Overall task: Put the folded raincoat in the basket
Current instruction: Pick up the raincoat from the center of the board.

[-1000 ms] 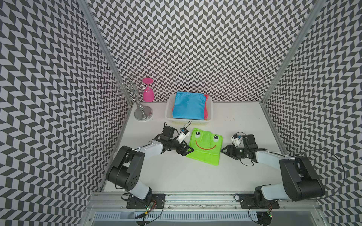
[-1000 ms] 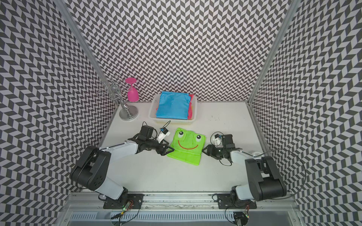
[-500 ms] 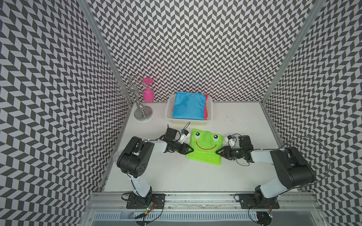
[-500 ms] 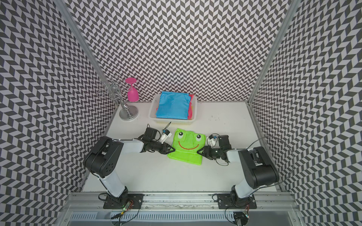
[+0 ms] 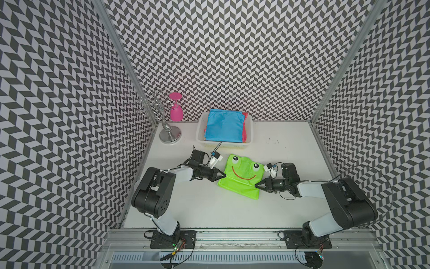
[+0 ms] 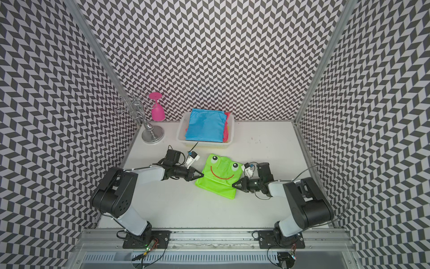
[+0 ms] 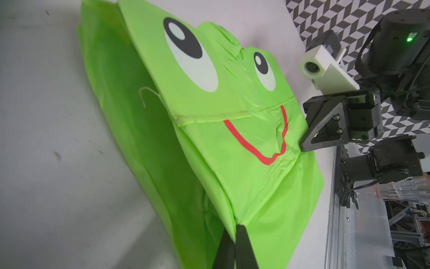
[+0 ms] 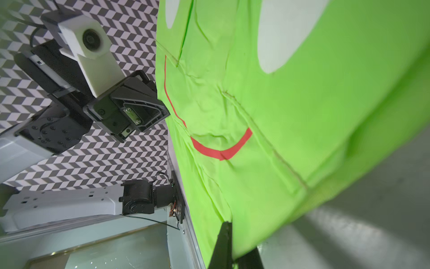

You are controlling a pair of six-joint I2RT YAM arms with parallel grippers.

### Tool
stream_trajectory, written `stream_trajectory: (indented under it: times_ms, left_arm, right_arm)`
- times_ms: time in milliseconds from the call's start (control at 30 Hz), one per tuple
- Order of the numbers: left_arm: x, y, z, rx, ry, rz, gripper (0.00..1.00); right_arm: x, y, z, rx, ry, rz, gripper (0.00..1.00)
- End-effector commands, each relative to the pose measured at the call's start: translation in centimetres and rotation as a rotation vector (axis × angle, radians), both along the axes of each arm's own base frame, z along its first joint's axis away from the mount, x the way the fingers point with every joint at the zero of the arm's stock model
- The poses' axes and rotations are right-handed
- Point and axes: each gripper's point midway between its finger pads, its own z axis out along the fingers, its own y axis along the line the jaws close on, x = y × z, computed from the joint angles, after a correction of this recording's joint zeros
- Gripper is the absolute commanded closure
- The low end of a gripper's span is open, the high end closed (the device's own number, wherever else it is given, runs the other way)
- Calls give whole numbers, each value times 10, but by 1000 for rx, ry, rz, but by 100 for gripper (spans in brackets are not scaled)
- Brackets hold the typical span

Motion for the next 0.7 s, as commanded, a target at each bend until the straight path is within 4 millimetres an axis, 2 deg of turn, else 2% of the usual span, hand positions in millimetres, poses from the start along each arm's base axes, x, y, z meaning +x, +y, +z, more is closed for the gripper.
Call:
stream_trajectory:
  times_ms: [0,133,233,333,533,667]
  left_arm:
    - [0,9,41,-35,-142,-15,100]
    - [8,23,73,-60,-167,9,100]
    - [11,28,99,-58,-249,8,100]
    - [23,33,124,-58,-314,28,100]
    - [67,46,187,-49,-513,127,100]
    - [99,59,211,-29,-623,204,100]
  right_arm:
    - [12,17,52,90,-174,33,100]
    - [20,23,94,155,-269,7,100]
    - [26,26,124,175,-349,-1,100]
    - [40,27,152,163,-449,-20,100]
    - [89,31,189,80,-599,-83,100]
    - [132,40,205,53,-655,-107,100]
